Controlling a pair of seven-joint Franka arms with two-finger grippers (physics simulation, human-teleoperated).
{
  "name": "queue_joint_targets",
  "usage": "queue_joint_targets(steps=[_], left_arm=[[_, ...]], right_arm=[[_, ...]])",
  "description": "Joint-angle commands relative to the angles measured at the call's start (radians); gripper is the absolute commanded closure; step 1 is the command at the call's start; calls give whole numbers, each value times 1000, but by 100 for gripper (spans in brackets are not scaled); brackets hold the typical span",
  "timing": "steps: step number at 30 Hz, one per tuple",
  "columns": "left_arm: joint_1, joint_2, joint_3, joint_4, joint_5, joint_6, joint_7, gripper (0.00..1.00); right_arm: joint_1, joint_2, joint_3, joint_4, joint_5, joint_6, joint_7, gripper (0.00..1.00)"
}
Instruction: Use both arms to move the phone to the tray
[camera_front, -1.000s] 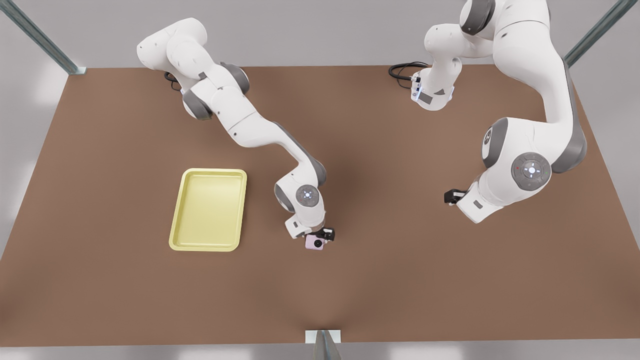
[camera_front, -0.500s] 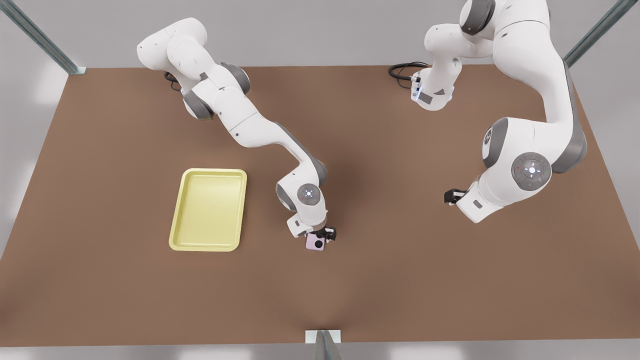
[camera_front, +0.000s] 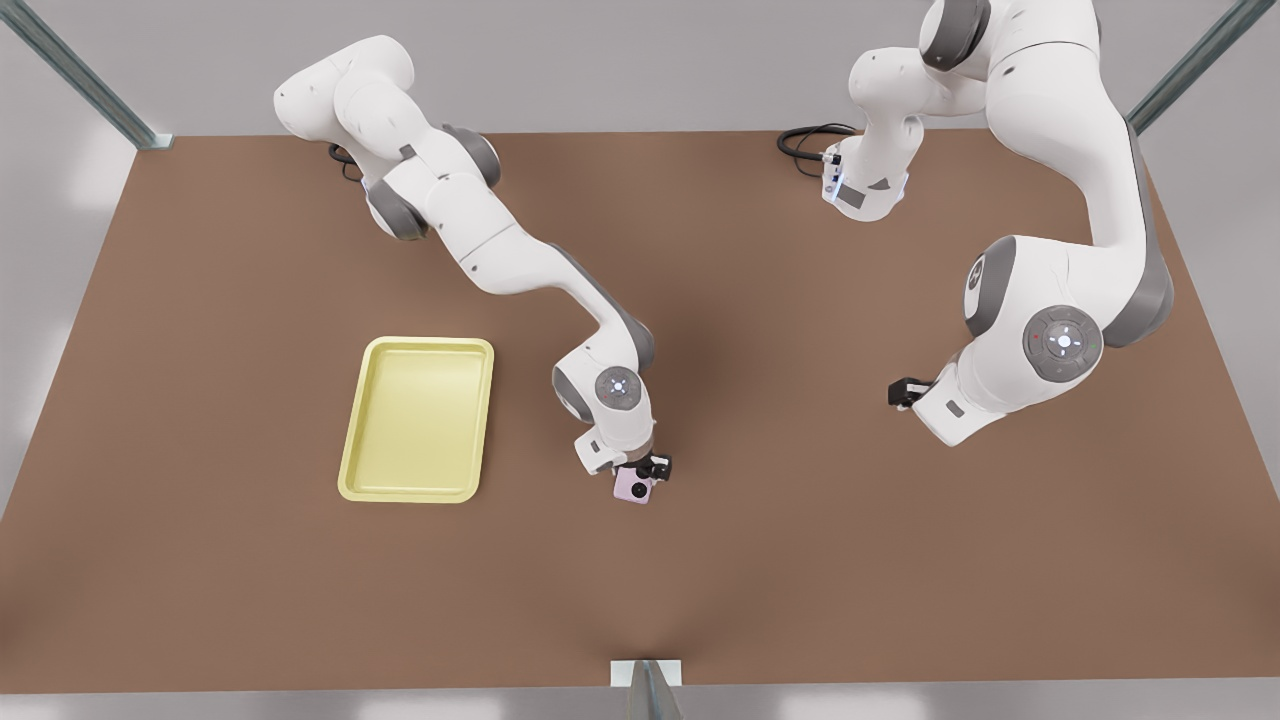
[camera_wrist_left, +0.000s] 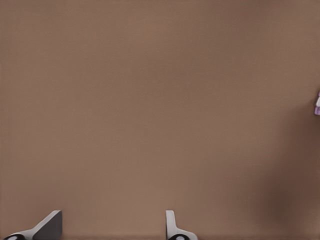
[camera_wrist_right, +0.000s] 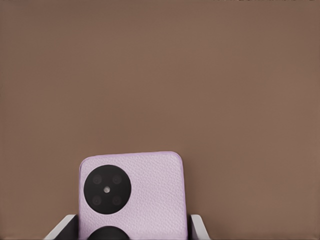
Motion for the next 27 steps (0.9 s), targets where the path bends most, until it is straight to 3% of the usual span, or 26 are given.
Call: queue_joint_targets(steps=[1, 14, 18, 21, 23, 27], left_arm=[[0, -1, 0, 1, 1, -1, 4, 0], [1, 2, 0, 0, -1, 6, 4, 0], [1, 2, 0, 1, -3, 6, 4, 0], [1, 2, 0, 1, -3, 6, 4, 0], [0, 3, 0, 7, -4, 6, -5, 0], [-2, 3, -8, 7, -7, 4, -8, 0]], right_arm=[[0, -2, -1, 1, 1, -19, -7, 14], [0, -7, -1, -3, 1, -18, -13, 22], [-17, -82, -2, -86, 6, -19, -37, 22], [-101, -185, 1, -227, 1, -7, -122, 22], [-186, -314, 22, -410, 0, 11, -188, 22], [-390, -662, 22, -953, -3, 209, -545, 22]])
